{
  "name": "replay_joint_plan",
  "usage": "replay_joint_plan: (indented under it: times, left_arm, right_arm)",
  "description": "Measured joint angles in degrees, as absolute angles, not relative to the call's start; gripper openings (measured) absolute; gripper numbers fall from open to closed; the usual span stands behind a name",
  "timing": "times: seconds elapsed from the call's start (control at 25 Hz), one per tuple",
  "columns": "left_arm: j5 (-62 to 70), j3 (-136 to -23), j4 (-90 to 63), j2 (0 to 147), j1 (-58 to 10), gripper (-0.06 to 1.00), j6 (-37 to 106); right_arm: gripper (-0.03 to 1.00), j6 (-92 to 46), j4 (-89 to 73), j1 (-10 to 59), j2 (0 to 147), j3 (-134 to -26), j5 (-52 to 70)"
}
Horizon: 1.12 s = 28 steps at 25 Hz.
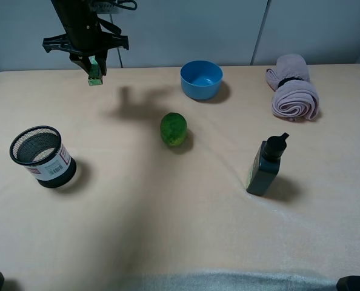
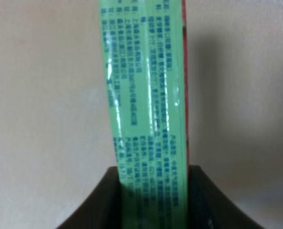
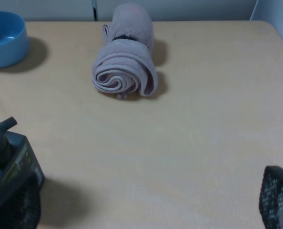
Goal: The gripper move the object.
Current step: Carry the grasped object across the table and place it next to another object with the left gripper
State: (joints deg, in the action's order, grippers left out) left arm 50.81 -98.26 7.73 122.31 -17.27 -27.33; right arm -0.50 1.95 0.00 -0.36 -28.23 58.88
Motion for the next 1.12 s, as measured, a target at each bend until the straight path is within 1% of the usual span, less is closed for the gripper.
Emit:
replay_joint_plan:
  times: [0.48, 1.12]
  left_arm:
    - [53.8, -98.5, 7.8, 117.4, -19.8, 0.29, -27.1]
    - [60.1, -99.3, 8.0, 112.5, -27.3, 0.29, -23.3]
  right_arm:
    - [0.69, -0.5, 1.9, 0.0, -0.4, -28.2, 58.9]
    - [0.69, -0.5, 1.9, 0.0, -0.4, -28.2, 58.9]
